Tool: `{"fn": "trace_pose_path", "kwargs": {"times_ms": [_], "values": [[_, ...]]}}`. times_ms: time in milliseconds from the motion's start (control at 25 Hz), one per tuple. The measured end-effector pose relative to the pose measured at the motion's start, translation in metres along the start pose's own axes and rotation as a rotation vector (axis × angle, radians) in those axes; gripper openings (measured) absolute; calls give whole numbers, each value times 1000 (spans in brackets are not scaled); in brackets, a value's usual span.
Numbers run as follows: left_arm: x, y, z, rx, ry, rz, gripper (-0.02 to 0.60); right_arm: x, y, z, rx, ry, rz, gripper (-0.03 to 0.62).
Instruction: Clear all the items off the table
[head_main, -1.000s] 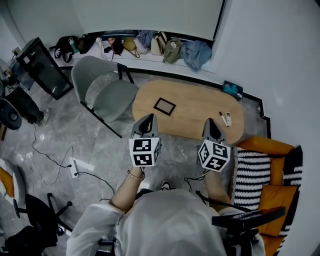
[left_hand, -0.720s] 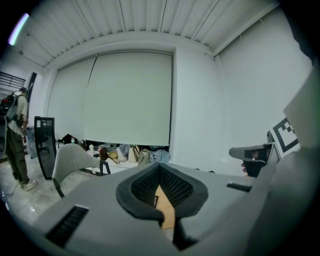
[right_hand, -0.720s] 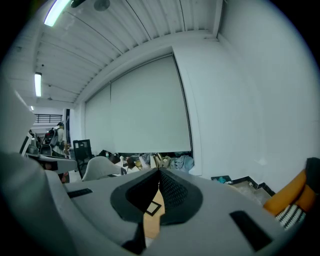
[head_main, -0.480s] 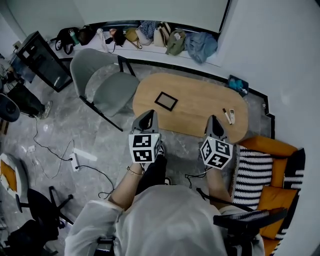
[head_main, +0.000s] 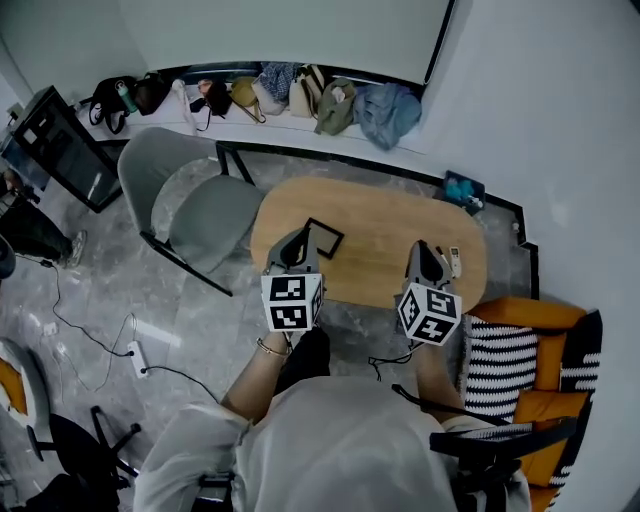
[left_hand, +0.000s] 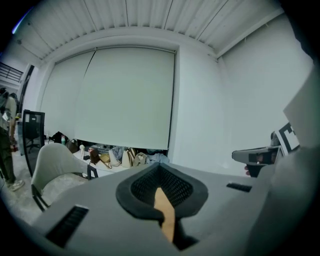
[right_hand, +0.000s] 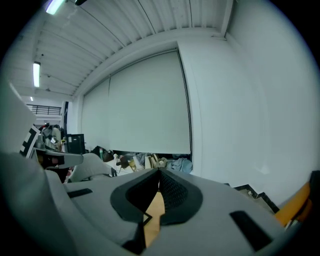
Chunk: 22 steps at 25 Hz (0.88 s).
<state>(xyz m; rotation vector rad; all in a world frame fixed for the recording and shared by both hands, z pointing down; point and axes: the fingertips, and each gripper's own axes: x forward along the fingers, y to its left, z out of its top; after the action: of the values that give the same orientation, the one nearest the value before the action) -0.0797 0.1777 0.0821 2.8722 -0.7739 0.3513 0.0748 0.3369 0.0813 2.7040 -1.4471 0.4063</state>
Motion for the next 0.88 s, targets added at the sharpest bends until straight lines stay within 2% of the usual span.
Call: {"fn": "trace_pose_path", "kwargs": {"times_ms": [480, 640, 880], "values": [[129, 76, 36, -72, 18, 15, 0, 143, 7, 51, -59, 34, -3, 25], [167, 105, 31, -116, 45, 36, 0, 186, 14, 57, -80, 36, 6, 25], [196, 119, 8, -131, 125, 49, 0, 224, 9, 40, -26, 75, 22, 25]]}}
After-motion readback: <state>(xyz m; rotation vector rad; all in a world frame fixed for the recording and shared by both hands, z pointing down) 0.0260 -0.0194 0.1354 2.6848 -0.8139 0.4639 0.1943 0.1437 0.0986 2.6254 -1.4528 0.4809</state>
